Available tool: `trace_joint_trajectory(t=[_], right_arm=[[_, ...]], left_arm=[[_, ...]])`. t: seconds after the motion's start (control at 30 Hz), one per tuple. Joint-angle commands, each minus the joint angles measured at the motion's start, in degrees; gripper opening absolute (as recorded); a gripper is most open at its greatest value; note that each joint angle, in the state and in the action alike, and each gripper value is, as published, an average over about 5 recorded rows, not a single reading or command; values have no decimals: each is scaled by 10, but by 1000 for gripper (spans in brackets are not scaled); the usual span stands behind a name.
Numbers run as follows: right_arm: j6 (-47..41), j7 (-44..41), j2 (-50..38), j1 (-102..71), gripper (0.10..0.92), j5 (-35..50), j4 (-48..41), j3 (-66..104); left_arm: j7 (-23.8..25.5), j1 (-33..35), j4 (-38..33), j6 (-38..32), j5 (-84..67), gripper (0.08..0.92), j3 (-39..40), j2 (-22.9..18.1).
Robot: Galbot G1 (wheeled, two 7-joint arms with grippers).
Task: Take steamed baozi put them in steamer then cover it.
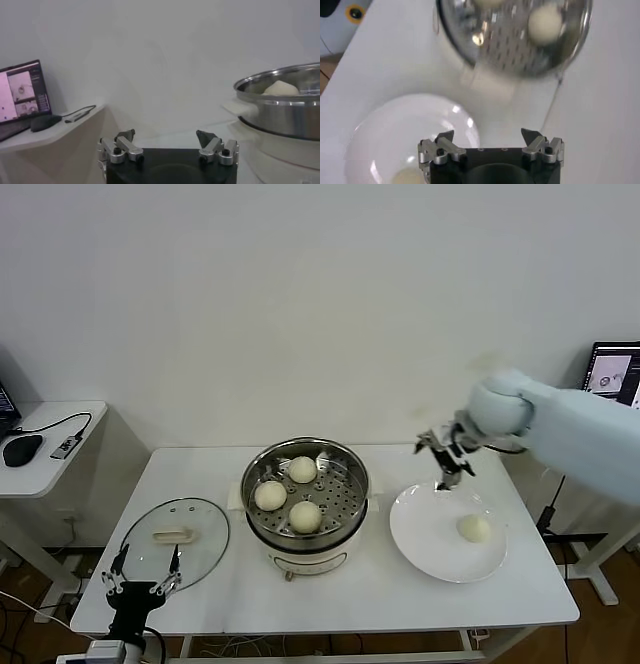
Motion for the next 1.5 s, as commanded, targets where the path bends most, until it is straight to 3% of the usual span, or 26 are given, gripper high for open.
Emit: trace_joint_trajectory(t=[0.03, 0.33, 1.23, 1.5], right_arm=[[-10, 3, -82, -172, 823, -61, -36, 127], [-2, 7, -42, -268, 823, -94, -97, 188], [12, 29, 62, -301, 821, -148, -228, 219], [12, 28, 70, -305, 767, -152, -237, 223]], left_arm=[[0, 1, 2, 2, 3, 823, 4, 2], [0, 6, -1, 2, 3, 823, -1, 2], [0, 3, 10, 2, 1, 823, -8, -3], [0, 2, 11, 2, 1, 823, -8, -4]])
